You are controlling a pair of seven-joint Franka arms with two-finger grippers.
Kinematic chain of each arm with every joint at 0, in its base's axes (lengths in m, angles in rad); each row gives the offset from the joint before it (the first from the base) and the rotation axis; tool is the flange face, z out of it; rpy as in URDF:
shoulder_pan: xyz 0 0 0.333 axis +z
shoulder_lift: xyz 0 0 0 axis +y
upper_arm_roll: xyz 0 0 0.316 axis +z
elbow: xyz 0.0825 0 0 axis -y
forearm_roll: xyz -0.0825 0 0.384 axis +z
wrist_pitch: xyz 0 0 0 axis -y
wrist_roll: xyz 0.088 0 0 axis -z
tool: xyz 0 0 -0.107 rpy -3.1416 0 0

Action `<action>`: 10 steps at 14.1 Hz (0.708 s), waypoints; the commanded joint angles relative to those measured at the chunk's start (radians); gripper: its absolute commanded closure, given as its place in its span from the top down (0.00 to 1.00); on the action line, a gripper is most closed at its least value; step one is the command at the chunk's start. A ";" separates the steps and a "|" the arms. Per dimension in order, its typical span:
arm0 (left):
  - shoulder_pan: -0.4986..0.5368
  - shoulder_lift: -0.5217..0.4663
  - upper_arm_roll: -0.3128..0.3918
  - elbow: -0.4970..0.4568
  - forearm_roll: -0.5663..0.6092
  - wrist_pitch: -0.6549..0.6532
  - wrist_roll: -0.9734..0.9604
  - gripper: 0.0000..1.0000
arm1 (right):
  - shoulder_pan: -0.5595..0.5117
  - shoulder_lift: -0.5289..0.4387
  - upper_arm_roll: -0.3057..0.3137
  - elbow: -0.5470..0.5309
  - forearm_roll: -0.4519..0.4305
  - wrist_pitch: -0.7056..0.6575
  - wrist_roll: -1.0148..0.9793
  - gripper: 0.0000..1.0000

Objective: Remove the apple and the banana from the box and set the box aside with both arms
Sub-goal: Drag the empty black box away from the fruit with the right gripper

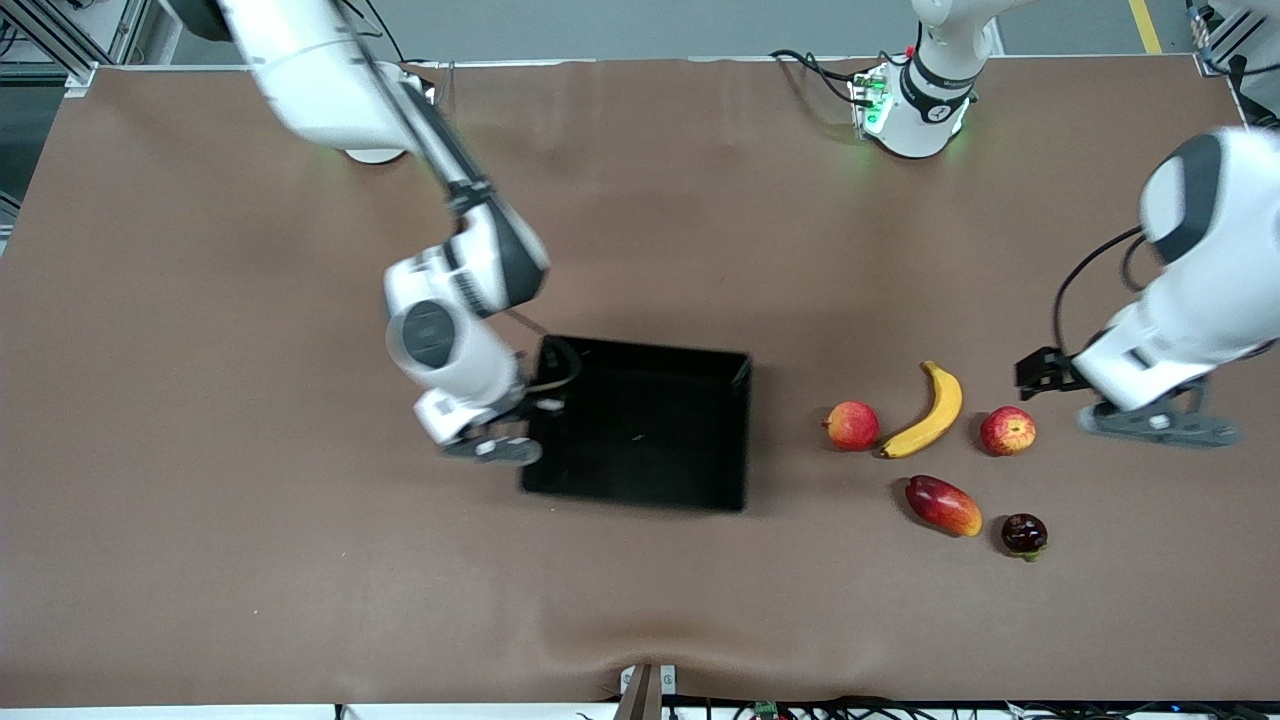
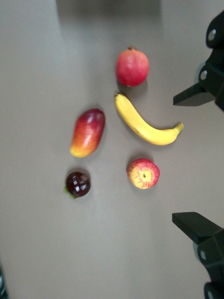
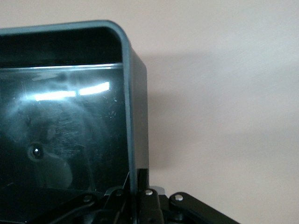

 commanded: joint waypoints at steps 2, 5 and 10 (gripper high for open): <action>0.008 -0.046 -0.006 0.104 -0.039 -0.150 -0.032 1.00 | -0.270 -0.105 0.028 -0.033 0.002 -0.147 -0.276 0.00; 0.010 -0.088 -0.006 0.107 -0.040 -0.211 -0.134 1.00 | -0.458 -0.104 0.025 -0.036 0.002 -0.182 -0.512 0.00; 0.011 -0.117 -0.006 0.110 -0.062 -0.244 -0.263 1.00 | -0.667 -0.092 0.025 -0.070 0.002 -0.173 -0.741 0.00</action>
